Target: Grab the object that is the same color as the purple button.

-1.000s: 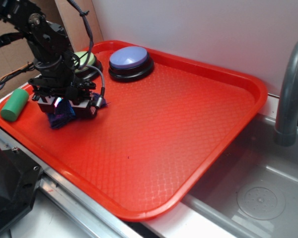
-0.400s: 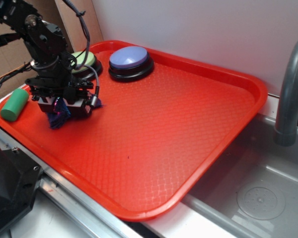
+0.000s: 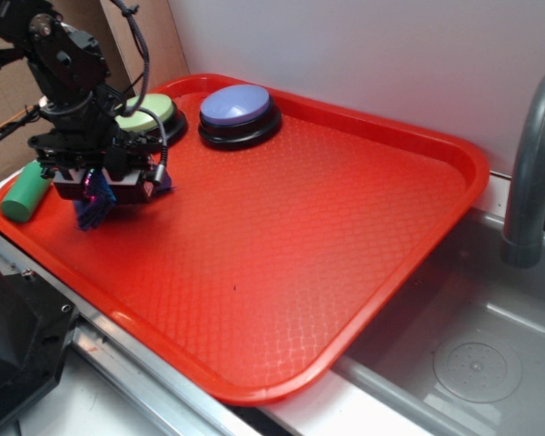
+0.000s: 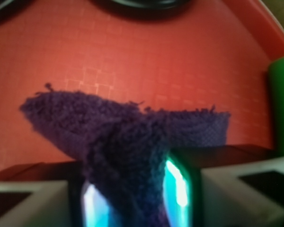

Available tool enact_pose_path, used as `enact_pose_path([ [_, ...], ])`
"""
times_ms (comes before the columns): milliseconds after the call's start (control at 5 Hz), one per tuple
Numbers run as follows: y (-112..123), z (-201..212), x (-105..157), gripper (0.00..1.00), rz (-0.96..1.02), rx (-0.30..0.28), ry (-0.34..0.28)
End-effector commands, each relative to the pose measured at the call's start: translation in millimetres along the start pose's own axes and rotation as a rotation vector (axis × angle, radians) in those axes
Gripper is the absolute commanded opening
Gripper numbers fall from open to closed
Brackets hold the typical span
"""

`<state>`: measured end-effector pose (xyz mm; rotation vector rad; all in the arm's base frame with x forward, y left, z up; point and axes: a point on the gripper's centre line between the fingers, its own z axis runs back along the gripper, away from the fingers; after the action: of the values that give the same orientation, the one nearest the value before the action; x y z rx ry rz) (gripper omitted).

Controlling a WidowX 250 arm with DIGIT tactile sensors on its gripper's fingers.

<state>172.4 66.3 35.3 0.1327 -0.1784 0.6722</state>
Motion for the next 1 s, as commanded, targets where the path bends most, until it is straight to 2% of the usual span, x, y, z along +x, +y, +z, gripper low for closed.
enact_pose_path([
  [0,-15.3,37.4,10.2,0.0,-0.02,-0.044,-0.038],
  [200,-32.6,61.5,6.5,0.0,-0.086,-0.075,0.044],
  [400,-51.1,84.0,-4.3,0.0,-0.201,-0.139,0.077],
  [800,-81.0,129.4,-34.7,0.0,-0.416,-0.207,0.092],
])
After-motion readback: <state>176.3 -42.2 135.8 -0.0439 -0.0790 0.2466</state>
